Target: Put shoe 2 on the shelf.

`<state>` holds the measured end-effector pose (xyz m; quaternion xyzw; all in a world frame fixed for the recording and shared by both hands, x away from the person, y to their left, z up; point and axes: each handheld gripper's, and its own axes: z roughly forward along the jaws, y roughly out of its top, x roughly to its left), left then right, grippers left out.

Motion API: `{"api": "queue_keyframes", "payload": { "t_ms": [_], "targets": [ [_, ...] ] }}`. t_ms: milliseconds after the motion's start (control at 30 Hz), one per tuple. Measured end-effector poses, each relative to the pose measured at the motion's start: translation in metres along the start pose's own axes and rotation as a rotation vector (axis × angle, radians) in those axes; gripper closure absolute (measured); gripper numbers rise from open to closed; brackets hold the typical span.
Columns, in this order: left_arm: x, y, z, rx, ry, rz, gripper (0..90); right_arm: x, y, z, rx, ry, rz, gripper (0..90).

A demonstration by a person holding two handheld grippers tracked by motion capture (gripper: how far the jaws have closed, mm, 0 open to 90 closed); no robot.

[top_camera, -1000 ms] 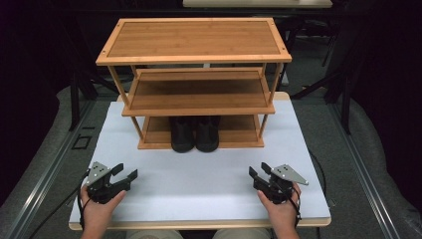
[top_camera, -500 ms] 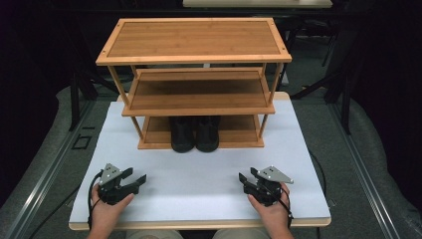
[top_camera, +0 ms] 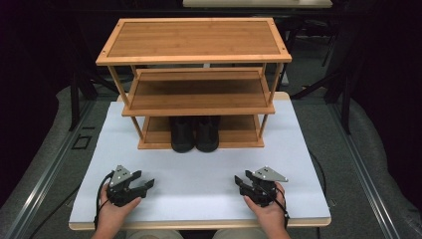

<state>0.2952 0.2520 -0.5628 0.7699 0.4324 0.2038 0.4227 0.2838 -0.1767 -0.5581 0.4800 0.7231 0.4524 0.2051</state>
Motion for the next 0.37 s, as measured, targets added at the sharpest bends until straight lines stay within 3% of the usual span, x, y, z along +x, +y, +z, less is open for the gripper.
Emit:
{"api": "queue_keyframes", "payload": {
  "t_ms": [267,367],
  "targets": [
    [0.0018,-0.0006,0.0012,0.009,-0.001,-0.026,33.4,0.0013,-0.0006,0.0014,0.008,0.008,-0.009,49.0],
    [0.0028,-0.0003,0.0036,0.009,-0.019,-0.054,31.8,0.0012,-0.0006,0.0018,0.000,0.020,-0.006,47.8]
  ]
}}
